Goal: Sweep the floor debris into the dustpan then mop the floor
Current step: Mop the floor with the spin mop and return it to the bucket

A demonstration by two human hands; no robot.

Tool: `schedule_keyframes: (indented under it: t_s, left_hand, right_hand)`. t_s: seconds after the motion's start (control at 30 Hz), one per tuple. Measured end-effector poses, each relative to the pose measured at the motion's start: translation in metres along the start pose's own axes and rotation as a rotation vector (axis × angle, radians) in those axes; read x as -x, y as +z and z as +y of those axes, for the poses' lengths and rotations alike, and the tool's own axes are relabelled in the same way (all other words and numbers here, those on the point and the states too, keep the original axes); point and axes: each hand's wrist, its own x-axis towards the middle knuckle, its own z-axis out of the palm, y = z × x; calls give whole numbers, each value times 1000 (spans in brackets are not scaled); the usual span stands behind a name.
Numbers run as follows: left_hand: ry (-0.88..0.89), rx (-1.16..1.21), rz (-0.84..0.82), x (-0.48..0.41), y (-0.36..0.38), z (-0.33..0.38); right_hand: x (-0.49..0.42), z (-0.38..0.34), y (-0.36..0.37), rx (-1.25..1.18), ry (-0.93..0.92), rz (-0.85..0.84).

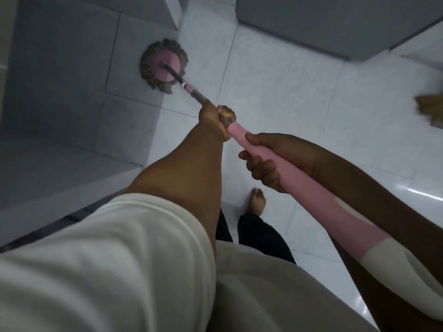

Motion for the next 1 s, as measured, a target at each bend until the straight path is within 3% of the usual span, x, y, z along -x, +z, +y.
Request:
schedule_keyframes:
  t_s: [0.13, 0.33, 0.47, 0.63, 0.87, 1.0]
  left_hand:
    - [-70, 166, -63, 22, -1, -59]
    - [-121, 195, -60, 54, -4, -134]
    - [-127, 167, -61, 62, -6, -147]
    - [-73, 216, -66, 48, -1, -104]
    - [-43, 421, -109, 7, -14, 18]
    - [29, 501, -50, -16, -16, 90]
  right_hand:
    - [32, 45, -30, 16, 29, 28]
    - [76, 99, -62, -2, 79, 43]
    - [88, 103, -65, 28, 100, 54]
    - [71, 62, -43, 61, 99, 52]
    - [4, -27, 24, 126, 79, 16]
    - [-39, -81, 60, 146, 78, -34]
